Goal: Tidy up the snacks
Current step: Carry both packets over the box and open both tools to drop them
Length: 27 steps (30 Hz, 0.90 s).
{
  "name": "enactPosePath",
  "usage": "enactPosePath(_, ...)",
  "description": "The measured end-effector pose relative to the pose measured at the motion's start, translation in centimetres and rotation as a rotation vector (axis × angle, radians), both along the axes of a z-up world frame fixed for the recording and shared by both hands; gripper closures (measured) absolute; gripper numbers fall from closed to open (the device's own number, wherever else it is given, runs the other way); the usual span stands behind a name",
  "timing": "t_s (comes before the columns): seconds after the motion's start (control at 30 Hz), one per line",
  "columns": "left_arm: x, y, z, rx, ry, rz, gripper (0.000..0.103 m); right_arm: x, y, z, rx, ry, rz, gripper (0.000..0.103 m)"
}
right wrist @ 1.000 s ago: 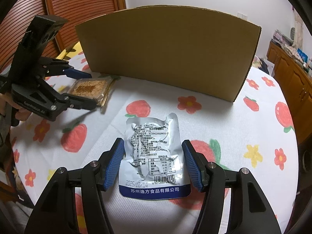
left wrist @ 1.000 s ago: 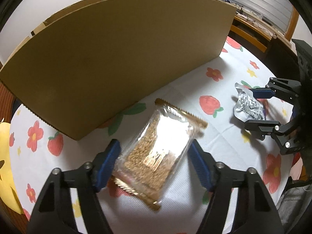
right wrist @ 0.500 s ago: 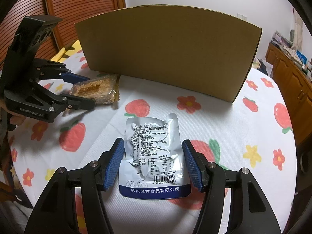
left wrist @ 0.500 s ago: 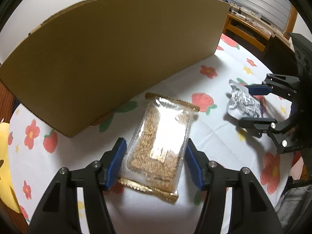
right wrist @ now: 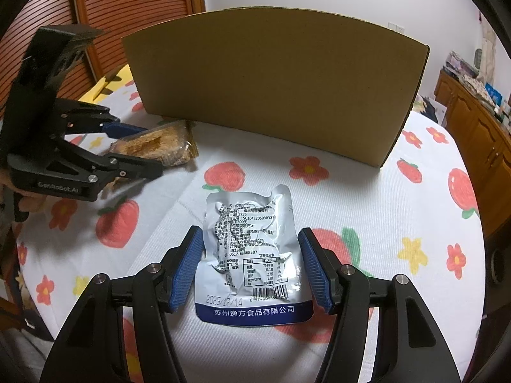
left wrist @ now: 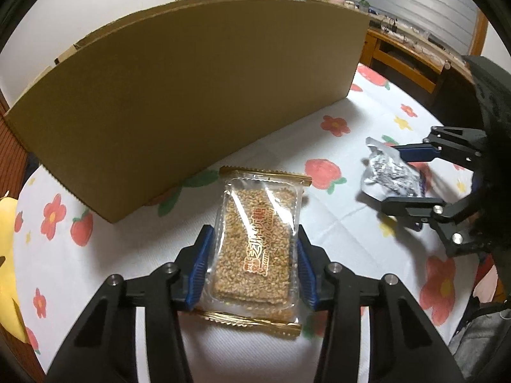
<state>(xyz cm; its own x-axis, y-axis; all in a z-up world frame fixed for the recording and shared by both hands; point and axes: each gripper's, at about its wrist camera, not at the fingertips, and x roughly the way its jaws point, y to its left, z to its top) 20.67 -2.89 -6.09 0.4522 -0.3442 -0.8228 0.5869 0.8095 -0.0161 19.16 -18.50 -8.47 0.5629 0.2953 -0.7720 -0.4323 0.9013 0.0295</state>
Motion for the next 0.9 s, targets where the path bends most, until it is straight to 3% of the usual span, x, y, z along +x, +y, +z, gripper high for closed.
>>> enactPosePath(0.5, -2.9, 1.5, 2.4, -0.085, -0.089, 0.089, 0.056, -0.2, -0.1, 0.1, -0.006, -0.011, -0.007, 0.041)
enactPosePath(0.9, -6.1, 1.5, 5.3, -0.133, -0.163, 0.126, 0.056, -3.2, -1.3, 2.1, -0.018, -0.105, -0.021, 0.041)
